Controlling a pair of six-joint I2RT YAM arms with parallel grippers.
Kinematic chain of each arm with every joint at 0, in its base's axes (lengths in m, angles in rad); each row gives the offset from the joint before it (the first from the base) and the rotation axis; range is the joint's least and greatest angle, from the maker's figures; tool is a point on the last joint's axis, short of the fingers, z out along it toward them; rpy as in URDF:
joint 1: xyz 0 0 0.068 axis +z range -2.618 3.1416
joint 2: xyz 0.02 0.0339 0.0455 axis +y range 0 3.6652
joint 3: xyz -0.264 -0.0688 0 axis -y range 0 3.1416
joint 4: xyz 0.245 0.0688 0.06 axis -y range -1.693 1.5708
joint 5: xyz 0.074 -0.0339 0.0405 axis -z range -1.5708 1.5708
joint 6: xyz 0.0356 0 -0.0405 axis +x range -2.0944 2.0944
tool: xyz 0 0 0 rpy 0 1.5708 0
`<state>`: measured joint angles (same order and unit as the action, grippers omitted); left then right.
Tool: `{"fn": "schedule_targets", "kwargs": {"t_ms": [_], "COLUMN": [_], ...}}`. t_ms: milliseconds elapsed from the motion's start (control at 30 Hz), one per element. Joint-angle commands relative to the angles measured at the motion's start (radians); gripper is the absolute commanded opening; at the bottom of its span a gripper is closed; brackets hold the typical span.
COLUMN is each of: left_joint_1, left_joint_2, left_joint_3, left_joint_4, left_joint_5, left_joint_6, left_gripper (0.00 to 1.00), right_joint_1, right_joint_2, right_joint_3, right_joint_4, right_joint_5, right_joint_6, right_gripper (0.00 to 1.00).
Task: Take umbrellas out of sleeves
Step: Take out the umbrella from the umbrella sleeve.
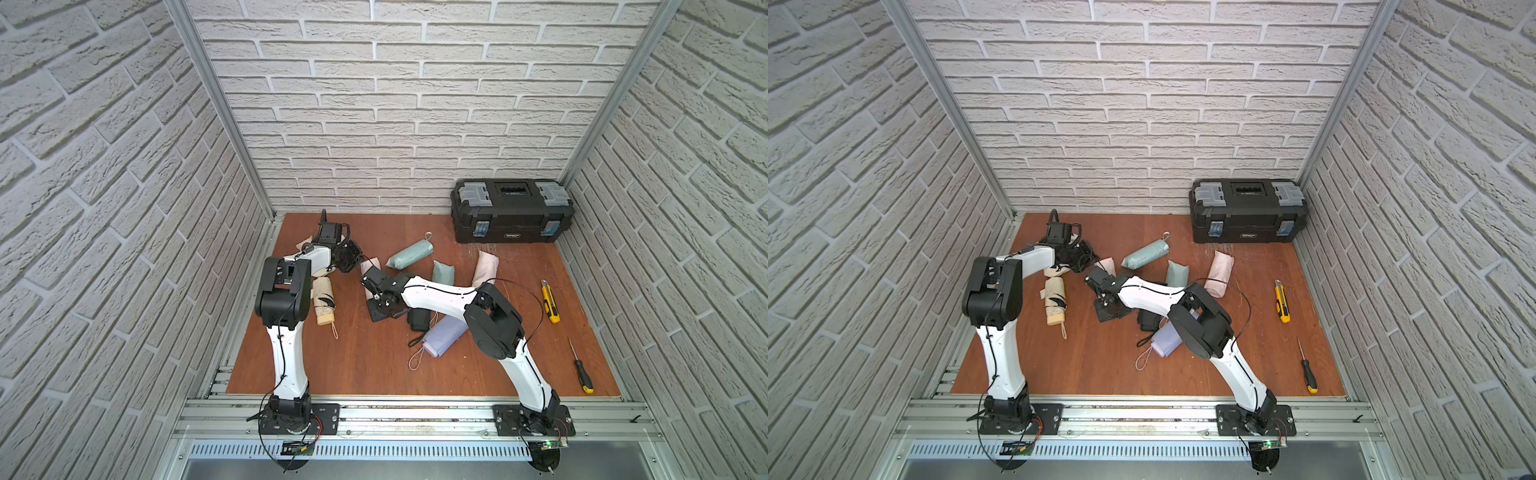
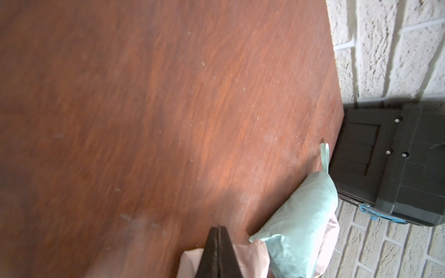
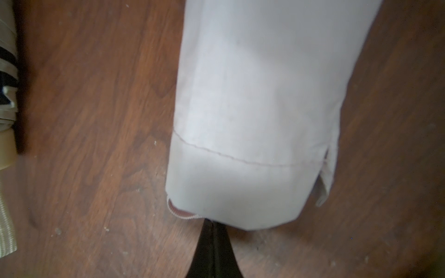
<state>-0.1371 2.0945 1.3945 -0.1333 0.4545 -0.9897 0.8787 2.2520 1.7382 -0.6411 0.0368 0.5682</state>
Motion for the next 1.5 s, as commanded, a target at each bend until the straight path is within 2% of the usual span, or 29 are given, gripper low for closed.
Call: {"fn": "schedule_targets", "kwargs": {"t_ms": [0,200,233,267,300,333,433,700,900,1000,1133,1467], "left_joint_1": [-0.006,-0.009,-0.009,-0.009,-0.008,-0.009,-0.009,-0.019,-0.025,-0.025,-0.023,-0.009], "left_joint_2": [-0.003,-0.028,-0.032,-0.035,-0.037,-0.039,-0.042,-0.026,-0.048,-0.029,0.0,-0.001], "left_joint_3": [-0.012,-0.021,-0.021,-0.022,-0.024,-0.027,-0.04,-0.07,-0.122,-0.116,-0.115,-0.11], "left_joint_4": [0.034,0.005,-0.009,-0.019,-0.028,-0.037,-0.035,0.031,0.084,0.096,0.135,0.131], "left_joint_5": [-0.001,-0.025,-0.033,-0.044,-0.055,-0.063,-0.067,-0.013,0.008,0.015,0.021,0.021], "left_joint_6": [0.009,0.052,0.063,0.07,0.077,0.084,0.088,0.031,-0.026,-0.029,-0.047,-0.032], "left_gripper": [0.0,0.0,0.07,0.25,0.34,0.4,0.41,0.35,0.42,0.37,0.2,0.0], "right_joint_1": [0.014,0.014,0.014,0.014,0.014,0.014,0.014,0.014,0.014,0.014,0.014,0.015], "right_joint_2": [0.032,0.021,0.02,0.02,0.02,0.018,0.013,0.015,0.015,0.018,0.018,0.005], "right_joint_3": [-0.056,-0.078,-0.077,-0.077,-0.078,-0.08,-0.088,-0.09,-0.092,-0.089,-0.088,-0.102], "right_joint_4": [-0.046,-0.034,-0.034,-0.034,-0.034,-0.033,-0.03,-0.027,-0.02,-0.018,-0.018,-0.026], "right_joint_5": [0.006,0.008,0.006,0.006,0.006,0.008,0.012,0.009,0.006,0.003,-0.003,0.014], "right_joint_6": [-0.005,-0.006,-0.007,-0.008,-0.011,-0.01,-0.01,-0.003,-0.002,-0.001,-0.002,-0.009], "right_gripper": [0.03,0.03,0.03,0.03,0.03,0.03,0.03,0.03,0.03,0.03,0.03,0.03]}}
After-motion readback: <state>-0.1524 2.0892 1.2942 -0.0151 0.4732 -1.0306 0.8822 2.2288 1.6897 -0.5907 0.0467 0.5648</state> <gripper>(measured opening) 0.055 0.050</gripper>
